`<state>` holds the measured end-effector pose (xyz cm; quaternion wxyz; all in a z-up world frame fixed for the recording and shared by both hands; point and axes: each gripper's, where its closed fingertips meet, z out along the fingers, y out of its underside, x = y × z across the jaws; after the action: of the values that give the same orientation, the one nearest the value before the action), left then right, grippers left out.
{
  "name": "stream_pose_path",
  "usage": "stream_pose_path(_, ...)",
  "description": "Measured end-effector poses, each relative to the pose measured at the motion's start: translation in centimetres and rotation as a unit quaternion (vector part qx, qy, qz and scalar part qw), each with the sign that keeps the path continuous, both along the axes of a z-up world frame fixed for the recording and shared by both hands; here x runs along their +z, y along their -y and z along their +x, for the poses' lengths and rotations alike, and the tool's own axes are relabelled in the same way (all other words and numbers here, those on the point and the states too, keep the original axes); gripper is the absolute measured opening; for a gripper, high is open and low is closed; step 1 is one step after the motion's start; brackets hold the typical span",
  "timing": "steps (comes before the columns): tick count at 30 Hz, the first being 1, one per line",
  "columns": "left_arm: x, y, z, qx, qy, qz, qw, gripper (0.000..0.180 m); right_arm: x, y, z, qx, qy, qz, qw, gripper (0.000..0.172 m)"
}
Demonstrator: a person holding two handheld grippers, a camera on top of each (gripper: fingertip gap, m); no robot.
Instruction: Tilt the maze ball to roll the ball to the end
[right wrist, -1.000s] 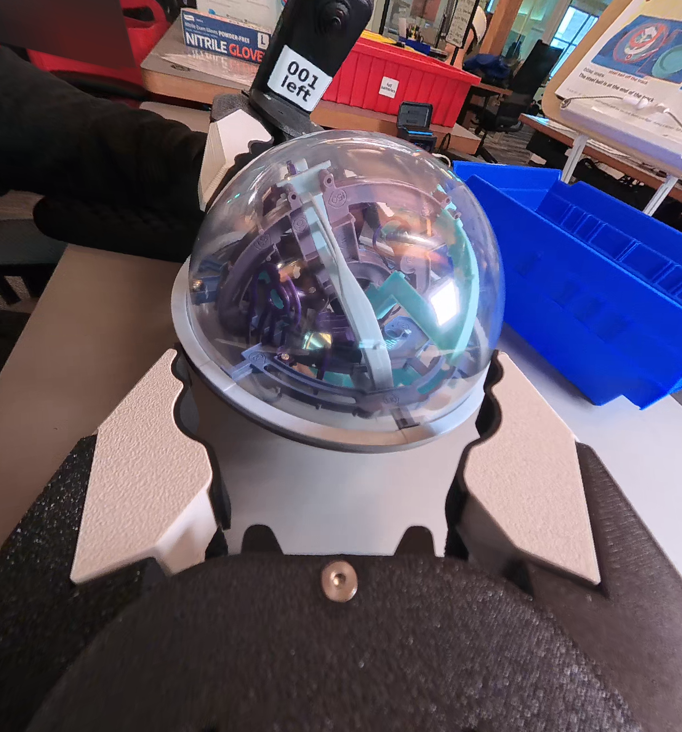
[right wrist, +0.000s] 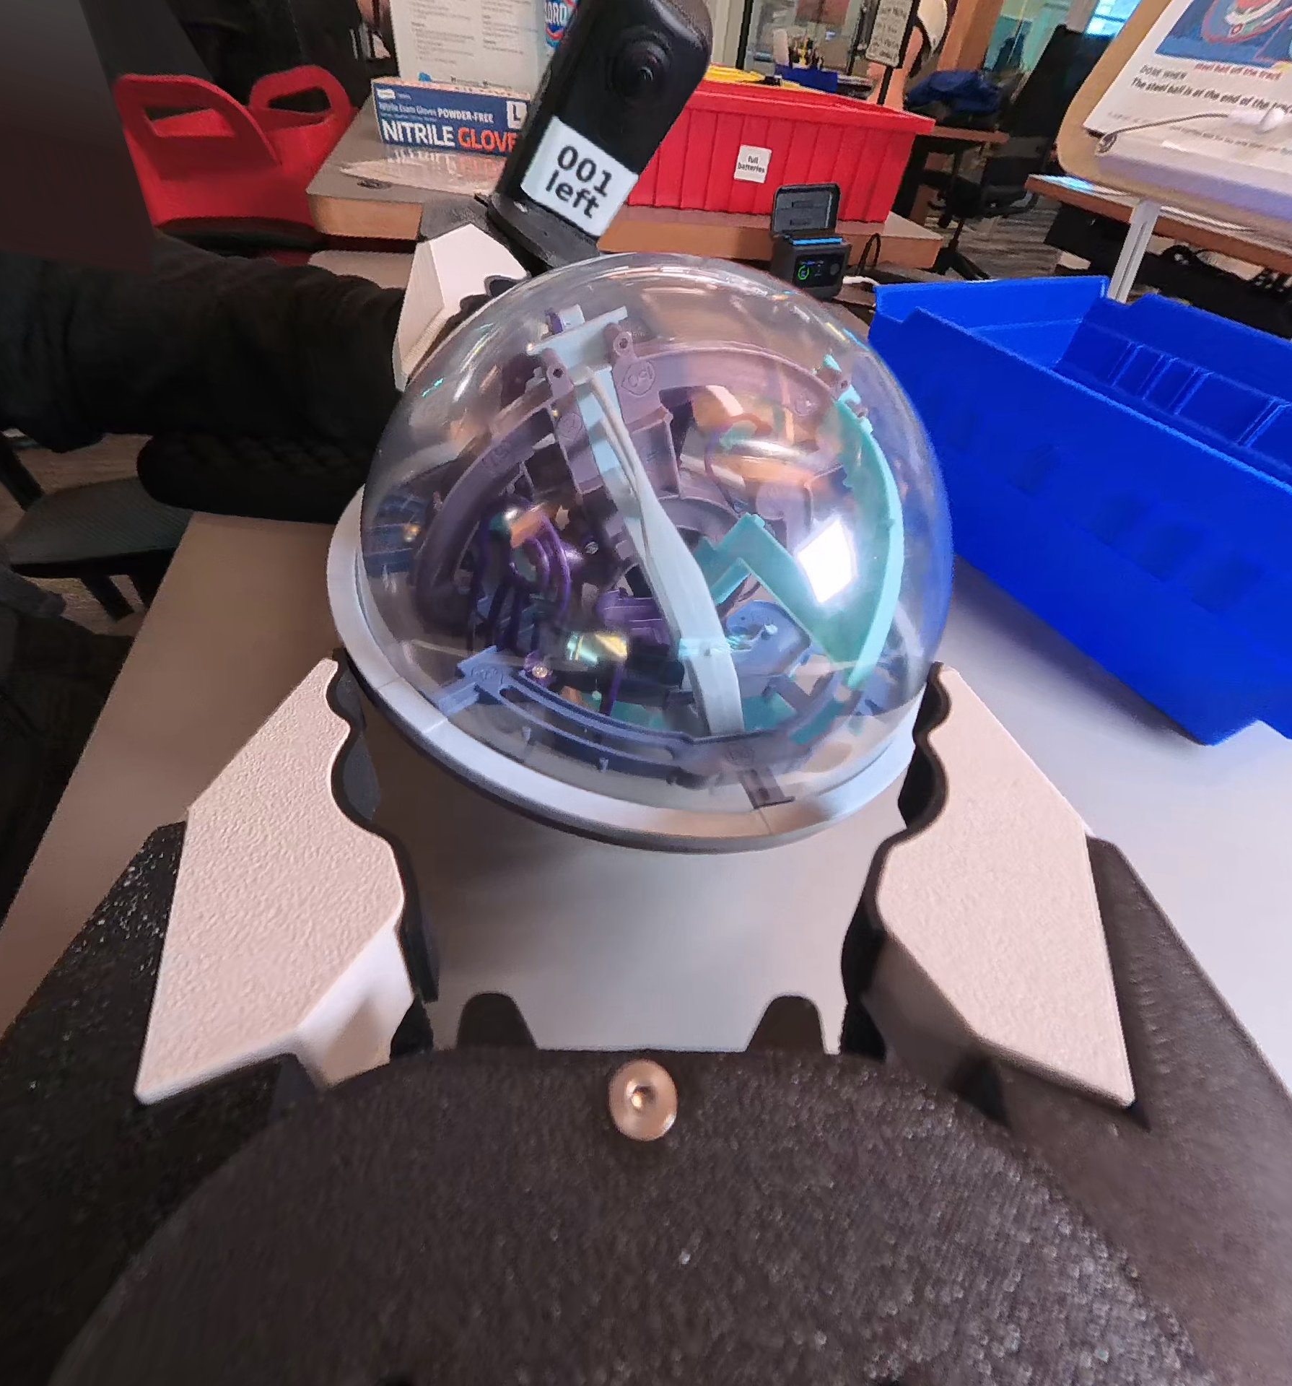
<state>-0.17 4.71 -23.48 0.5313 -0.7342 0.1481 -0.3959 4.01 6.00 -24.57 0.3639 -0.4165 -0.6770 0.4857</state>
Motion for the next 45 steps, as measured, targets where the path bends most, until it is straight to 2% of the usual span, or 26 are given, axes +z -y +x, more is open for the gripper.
stream_pose_path(21,0.5,0.2,-0.3,0.009,-0.016,0.03,0.999,0.139,-0.5,0.1,-0.1,-0.005,0.008,0.021,1.0,0.141)
stream_pose_path(29,1.2,0.8,-0.6,0.003,-0.08,0.083,0.993,0.137,-0.7,0.4,0.1,0.002,0.011,0.038,0.999,0.136)
stream_pose_path(32,1.3,1.0,-0.7,0.005,-0.129,0.117,0.985,0.137,-0.3,0.6,0.3,0.012,0.013,0.015,1.0,0.138)
stream_pose_path(36,1.3,1.6,-0.4,-0.018,-0.171,0.149,0.974,0.136,0.7,0.0,0.6,0.015,0.018,-0.065,0.998,0.138)
stream_pose_path(40,1.5,2.2,0.6,-0.045,-0.212,0.191,0.957,0.135,0.2,0.3,0.5,0.039,0.062,-0.136,0.988,0.14)
stream_pose_path(45,2.0,2.6,1.8,-0.057,-0.244,0.234,0.939,0.135,-0.9,1.1,0.4,0.058,0.096,-0.128,0.985,0.141)
